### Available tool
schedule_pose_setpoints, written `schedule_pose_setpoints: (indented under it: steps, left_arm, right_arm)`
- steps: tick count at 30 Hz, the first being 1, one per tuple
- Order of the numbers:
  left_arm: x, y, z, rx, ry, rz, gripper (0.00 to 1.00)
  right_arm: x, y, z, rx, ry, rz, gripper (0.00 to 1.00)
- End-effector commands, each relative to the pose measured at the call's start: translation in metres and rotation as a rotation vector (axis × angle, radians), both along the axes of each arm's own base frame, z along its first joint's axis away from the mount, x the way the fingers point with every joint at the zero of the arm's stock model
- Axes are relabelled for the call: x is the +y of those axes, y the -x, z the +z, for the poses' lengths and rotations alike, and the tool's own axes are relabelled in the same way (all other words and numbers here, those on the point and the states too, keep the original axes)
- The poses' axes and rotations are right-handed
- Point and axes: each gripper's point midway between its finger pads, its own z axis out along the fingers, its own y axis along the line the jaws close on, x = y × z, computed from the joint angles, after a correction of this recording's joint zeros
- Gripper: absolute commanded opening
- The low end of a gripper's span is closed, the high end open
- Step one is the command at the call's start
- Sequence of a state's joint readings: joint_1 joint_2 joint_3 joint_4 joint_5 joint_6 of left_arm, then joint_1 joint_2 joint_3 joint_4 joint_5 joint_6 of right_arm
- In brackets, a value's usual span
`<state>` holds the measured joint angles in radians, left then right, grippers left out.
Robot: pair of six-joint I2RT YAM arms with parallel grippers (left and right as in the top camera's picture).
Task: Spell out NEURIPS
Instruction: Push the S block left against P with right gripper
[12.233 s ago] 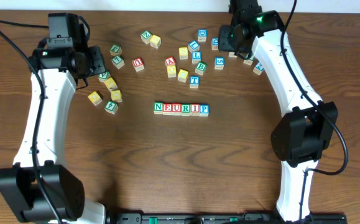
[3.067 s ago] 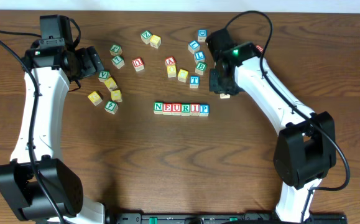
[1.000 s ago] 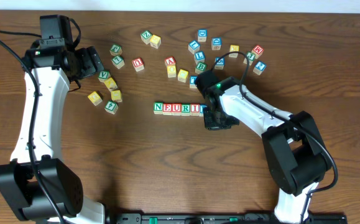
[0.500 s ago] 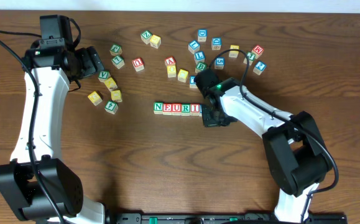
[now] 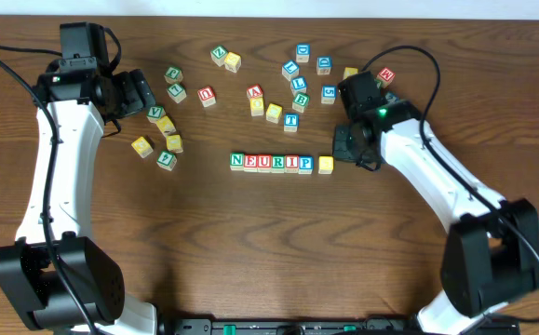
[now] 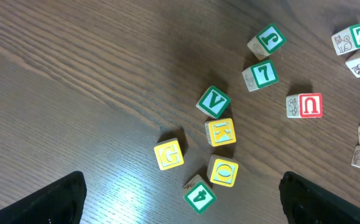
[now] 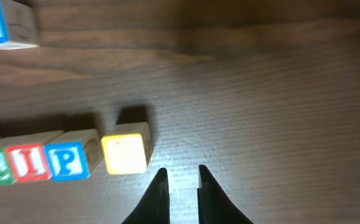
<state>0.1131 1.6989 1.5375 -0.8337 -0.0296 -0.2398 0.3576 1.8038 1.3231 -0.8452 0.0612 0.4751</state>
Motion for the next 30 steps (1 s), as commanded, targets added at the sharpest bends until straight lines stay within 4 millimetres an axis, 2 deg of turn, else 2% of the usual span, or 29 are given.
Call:
schedule_pose_setpoints:
  steps: [1,5,15,30]
  left_arm:
    - [0.002,-0.002,-0.002,0.007,-0.006,0.008,0.98]
    - [0.002,-0.002,-0.002,0.007,-0.006,0.007,0.98]
    - [0.002,-0.002,-0.002,0.007,-0.006,0.008,0.98]
    - [0.002,-0.002,-0.002,0.007,-0.006,0.008,0.98]
  right_arm:
    - [0.006,0.002,-0.022,0.065,-0.033,-0.020,0.09]
    - [0.007,0.001,-0.038,0.093,-0.028,-0.046,0.08]
    - [0.006,0.002,-0.056,0.126,-0.016,-0.065,0.10]
    - [0.016,-0.009,-0.058,0.084,-0.042,-0.051,0.13]
